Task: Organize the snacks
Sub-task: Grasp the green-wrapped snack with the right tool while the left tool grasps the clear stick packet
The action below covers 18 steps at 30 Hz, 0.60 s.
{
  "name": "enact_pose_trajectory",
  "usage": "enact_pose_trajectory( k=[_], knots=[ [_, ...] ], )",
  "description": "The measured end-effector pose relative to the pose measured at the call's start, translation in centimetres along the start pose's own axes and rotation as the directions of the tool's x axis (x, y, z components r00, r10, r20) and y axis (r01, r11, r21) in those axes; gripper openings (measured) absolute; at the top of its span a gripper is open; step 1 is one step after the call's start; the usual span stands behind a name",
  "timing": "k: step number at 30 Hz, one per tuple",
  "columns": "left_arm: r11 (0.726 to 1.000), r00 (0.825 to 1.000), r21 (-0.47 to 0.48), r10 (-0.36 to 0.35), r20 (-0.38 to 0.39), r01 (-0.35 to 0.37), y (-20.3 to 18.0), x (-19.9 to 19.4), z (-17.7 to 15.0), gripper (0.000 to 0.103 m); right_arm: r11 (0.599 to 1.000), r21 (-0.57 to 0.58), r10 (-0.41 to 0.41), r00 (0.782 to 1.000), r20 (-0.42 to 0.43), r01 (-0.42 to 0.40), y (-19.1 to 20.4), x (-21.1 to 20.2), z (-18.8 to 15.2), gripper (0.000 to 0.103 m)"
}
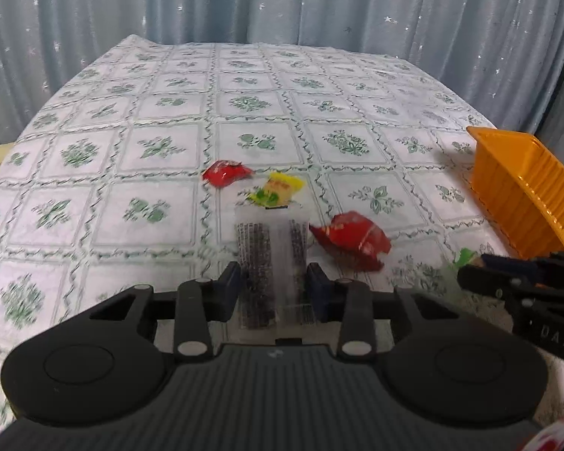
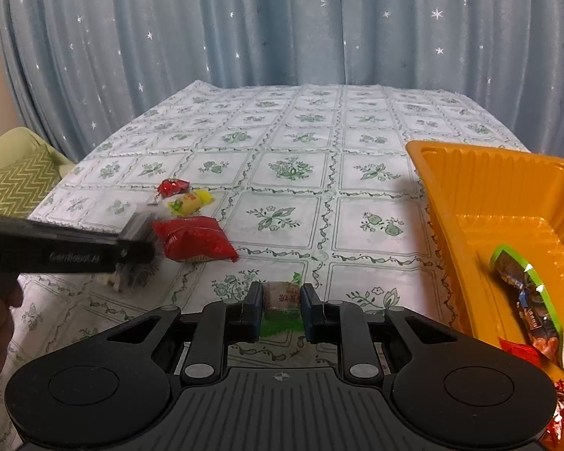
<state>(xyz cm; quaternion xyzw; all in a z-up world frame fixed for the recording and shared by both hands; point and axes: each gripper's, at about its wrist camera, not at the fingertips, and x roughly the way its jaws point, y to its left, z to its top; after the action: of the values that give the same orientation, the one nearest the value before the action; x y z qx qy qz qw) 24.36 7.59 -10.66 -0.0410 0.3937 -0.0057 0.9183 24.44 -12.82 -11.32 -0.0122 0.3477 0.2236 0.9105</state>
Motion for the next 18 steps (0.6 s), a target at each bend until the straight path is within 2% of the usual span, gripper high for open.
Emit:
enact_pose_trajectory(
  k=[13, 18],
  knots=[
    [0.997, 0.999, -0.076, -0.013, 0.032, 0.015, -2.3, -7.9, -3.4, 0.034, 0.999, 0.042, -0.033, 0.999, 0.036, 0.031, 1.5, -6.7, -1.9, 0.022],
    [0.998, 0.999, -0.057, -0.017, 0.051, 0.020, -4.4, -11.1, -4.6, 0.034, 0.996, 0.073, -0.063, 0.997, 0.054, 0.059, 1.7, -9.9, -3.1, 0.022]
  ],
)
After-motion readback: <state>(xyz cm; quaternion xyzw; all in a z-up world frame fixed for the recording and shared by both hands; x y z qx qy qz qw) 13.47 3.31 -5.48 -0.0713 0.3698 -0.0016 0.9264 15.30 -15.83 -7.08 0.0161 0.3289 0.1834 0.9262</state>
